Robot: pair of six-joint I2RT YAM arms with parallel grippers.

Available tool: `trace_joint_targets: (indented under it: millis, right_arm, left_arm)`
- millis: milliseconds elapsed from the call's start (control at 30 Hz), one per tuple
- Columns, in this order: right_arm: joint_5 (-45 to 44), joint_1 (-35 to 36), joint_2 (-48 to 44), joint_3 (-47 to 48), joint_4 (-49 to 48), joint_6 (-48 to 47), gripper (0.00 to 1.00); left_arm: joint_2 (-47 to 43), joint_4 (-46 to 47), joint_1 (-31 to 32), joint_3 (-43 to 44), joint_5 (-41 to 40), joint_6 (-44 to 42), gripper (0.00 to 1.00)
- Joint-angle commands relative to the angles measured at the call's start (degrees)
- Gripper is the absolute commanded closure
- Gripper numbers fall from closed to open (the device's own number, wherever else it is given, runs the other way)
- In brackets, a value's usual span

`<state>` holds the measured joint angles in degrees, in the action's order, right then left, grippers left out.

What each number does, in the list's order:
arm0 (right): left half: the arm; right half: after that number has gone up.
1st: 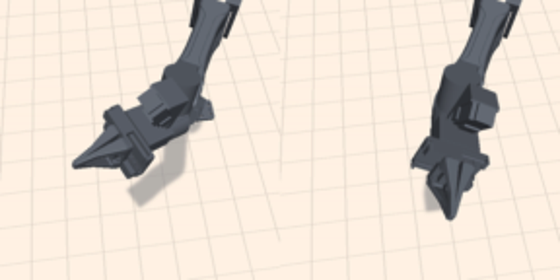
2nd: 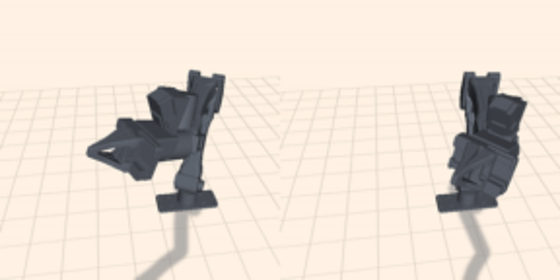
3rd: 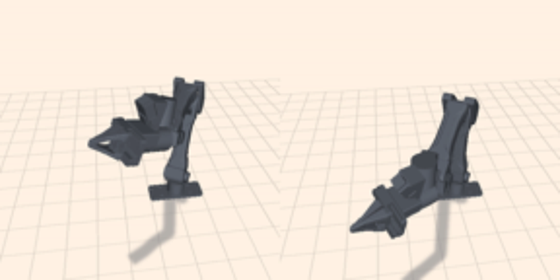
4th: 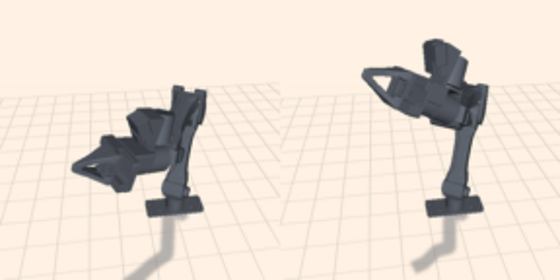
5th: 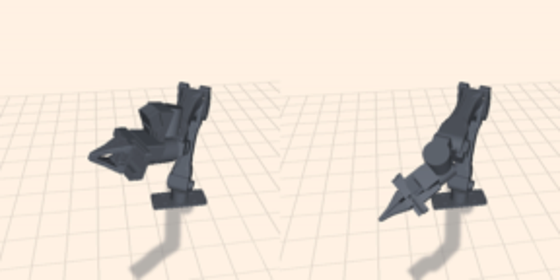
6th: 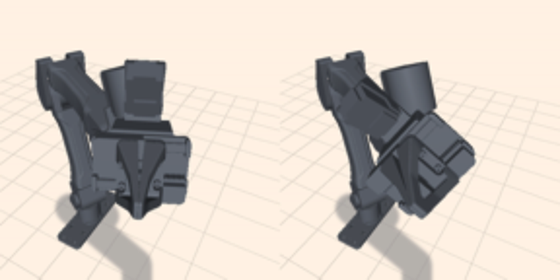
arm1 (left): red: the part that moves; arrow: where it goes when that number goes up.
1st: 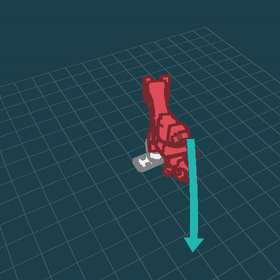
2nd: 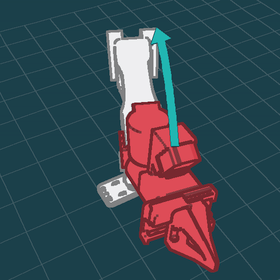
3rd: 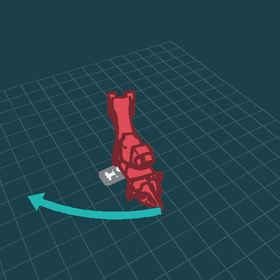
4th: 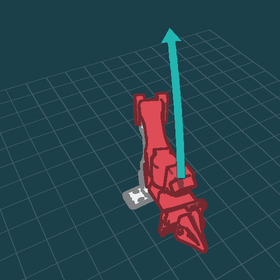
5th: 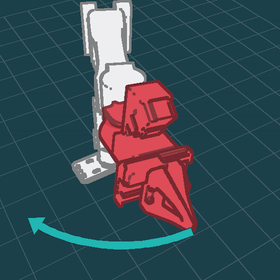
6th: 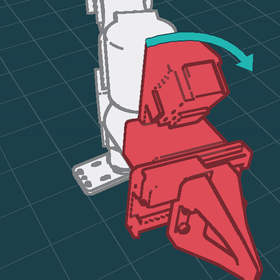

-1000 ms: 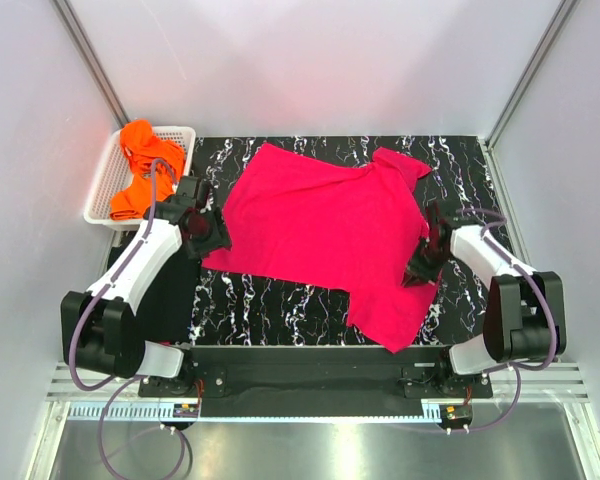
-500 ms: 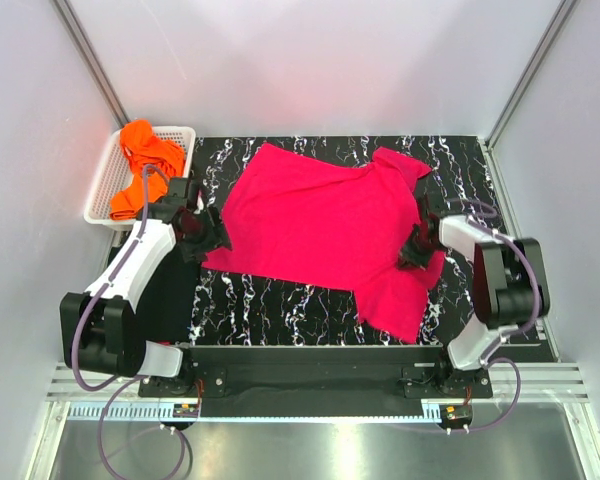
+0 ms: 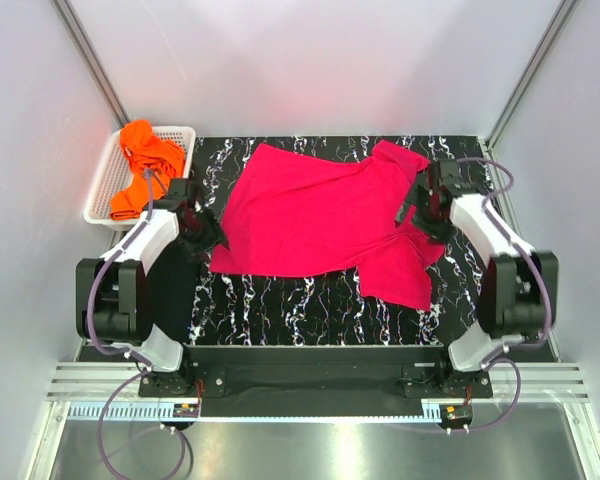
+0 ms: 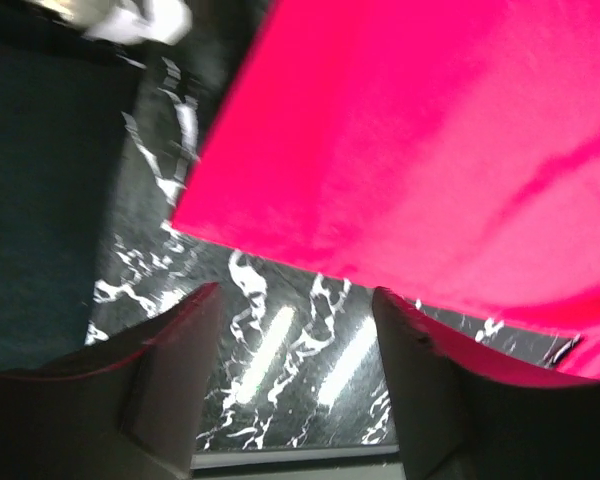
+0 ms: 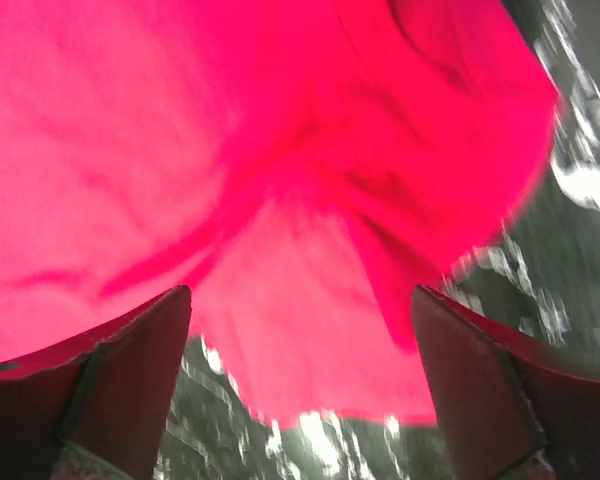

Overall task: Fold and stack the t-shirts
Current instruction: Flatten the tshirt out

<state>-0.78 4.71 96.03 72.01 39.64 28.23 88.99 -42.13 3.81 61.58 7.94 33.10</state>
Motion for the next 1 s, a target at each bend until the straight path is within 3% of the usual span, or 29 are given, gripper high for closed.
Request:
trace_joint_targets:
  millis: [0,133,367,500,667,967]
  right_arm:
    - [0.69,-0.75,-9.79,-5.02,4.83,0.51,0.0]
    - [2.71,-1.98,-14.72,-9.94,5.97,0.25,0.01]
    - [2.01,-6.38,-20.43,-16.02,7.38,2.36,0.37]
    - [2.36,-7.52,-20.97,-17.07,7.3,2.36,0.37]
    - [3.5,-8.58,-21.14,-17.6,7.38,2.88,0.39]
    - [3.06,-8.93,-22.2,-19.45,7.56,4.2,0.41]
  left_arm:
    - [1.53,2.66,-2.05,-0.67,0.4,1.61,0.37]
    - [2.77,2.76,-3.72,-1.29,-2.05,1.79,0.44]
    - [4.0,2.58,-3.73,-3.13,-3.9,3.45,0.5]
    - [5.58,2.93,-3.73,-4.01,-4.6,4.52,0.46]
    - [7.07,3.02,-3.73,-3.75,-6.62,5.39,0.55]
    - [9.88,3.9,-3.73,-4.71,-6.55,6.01,0.55]
